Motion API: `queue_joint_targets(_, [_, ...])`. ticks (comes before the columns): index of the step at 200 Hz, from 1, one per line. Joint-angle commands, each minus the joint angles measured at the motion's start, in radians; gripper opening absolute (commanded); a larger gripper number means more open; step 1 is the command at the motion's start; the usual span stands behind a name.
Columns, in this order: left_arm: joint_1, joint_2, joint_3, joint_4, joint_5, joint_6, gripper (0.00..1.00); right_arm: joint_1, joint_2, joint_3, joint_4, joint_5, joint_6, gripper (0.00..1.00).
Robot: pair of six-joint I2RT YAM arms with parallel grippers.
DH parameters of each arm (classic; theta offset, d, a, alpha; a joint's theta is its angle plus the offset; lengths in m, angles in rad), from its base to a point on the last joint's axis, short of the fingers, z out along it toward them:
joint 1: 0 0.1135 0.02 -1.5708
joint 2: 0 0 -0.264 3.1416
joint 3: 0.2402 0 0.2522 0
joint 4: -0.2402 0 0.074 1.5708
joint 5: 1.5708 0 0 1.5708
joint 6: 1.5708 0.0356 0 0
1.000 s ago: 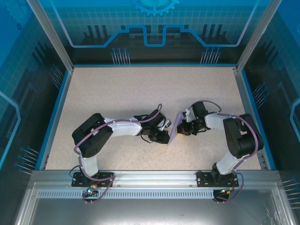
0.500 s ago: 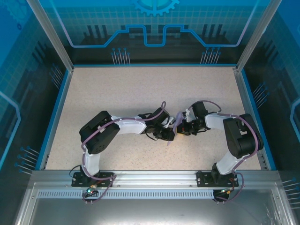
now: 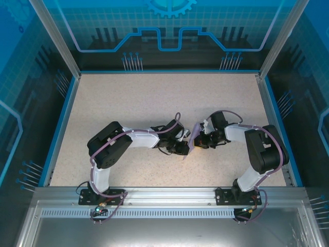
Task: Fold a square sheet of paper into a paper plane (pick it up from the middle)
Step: Fold the wing for the fifth time at the center of the table.
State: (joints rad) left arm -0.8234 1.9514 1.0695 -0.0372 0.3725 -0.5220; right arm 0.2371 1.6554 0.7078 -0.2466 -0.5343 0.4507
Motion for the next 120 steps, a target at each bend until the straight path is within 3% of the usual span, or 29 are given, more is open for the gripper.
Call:
queue_joint_targets(1, [0.012,0.022,-0.044,-0.063,-0.033,0.028,0.09,0.005,0.013,-0.005,-0.052,0.069,-0.009,0.00])
queue_joint_targets(81, [0.012,0.040,-0.065,-0.058,-0.053,0.046,0.06,0.007,-0.128,0.009,-0.035,-0.040,0.080,0.08])
queue_joint_targets(120, [0.012,0.047,-0.069,-0.043,-0.060,0.050,0.06,0.024,-0.210,-0.027,0.053,-0.073,0.213,0.08])
